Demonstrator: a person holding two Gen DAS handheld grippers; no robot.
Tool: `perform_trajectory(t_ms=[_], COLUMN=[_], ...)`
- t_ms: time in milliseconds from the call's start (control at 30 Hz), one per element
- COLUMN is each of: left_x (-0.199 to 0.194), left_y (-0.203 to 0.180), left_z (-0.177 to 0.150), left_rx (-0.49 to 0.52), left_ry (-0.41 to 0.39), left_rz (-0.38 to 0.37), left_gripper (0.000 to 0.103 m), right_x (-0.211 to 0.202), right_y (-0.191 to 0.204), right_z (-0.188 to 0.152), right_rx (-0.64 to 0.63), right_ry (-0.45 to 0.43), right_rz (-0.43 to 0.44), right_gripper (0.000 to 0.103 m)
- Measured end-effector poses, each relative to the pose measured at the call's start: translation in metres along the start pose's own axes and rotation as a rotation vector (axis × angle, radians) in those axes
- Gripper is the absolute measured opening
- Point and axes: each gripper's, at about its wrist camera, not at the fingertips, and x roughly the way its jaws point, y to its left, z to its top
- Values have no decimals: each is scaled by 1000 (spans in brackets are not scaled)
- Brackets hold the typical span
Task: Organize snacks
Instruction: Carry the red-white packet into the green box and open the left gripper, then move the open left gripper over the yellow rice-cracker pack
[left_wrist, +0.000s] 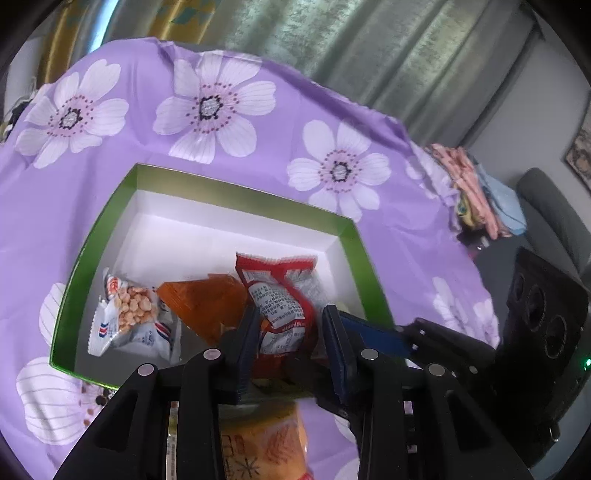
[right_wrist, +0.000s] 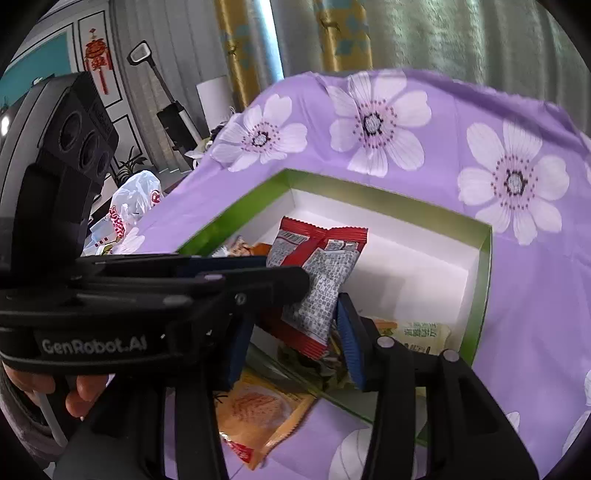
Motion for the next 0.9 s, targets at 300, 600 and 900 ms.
perform_trajectory(t_ms=[300, 600, 900], left_x=[-42, -91, -103], left_y=[17, 35, 27], left_z=[-7, -46, -90], left_rx=[-43, -115, -154], left_ry=[-61, -74, -19], left_rz=[62, 123, 117], left_gripper=[81, 82, 82], right_x=[-30, -64, -76], right_y=[-12, -2, 15], right_z=[-21, -54, -83], right_rx=[73, 96, 98], right_ry=[-39, -34, 3], right_rz=[-7, -9, 22], right_gripper=[65, 68, 71])
